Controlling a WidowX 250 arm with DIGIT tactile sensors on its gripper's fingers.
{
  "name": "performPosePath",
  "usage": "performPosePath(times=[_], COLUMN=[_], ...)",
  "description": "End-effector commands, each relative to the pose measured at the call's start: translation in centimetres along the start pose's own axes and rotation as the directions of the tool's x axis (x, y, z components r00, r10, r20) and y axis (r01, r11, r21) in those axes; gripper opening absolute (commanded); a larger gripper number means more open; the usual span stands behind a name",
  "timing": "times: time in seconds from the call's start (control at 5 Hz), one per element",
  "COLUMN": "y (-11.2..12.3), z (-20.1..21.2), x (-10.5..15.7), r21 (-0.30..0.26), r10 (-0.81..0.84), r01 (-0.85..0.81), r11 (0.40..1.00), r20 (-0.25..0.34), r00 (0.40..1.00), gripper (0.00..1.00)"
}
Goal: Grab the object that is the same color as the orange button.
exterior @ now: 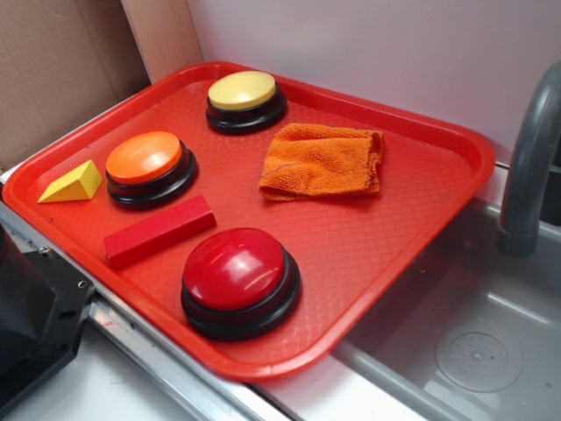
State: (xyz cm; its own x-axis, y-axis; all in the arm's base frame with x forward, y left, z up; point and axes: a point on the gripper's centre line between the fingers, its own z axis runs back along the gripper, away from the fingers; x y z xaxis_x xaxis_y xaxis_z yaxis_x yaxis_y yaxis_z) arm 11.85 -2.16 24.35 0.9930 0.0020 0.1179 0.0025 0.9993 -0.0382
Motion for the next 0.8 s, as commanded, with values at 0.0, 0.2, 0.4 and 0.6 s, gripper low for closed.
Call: performPosePath(times=[0.0,0.2,0.4,0.6], y=[0.0,0.6,0.9,0.5], z=[0.0,-1.8,-5.5,-9.6], x=[0.0,4.8,9.4,12.8], r21=[0.0,0.066,0.036,0.048], r10=[0.0,-0.257,-0.487,-0.688], r01=[0.0,0.257,0.489,0.697], r11=[1.0,0.964,0.872,0.715], r20=[0.0,-0.017,-0.054,-0.129], r00=[1.0,0.966,0.872,0.714], gripper=[1.0,1.0,1.0,1.0])
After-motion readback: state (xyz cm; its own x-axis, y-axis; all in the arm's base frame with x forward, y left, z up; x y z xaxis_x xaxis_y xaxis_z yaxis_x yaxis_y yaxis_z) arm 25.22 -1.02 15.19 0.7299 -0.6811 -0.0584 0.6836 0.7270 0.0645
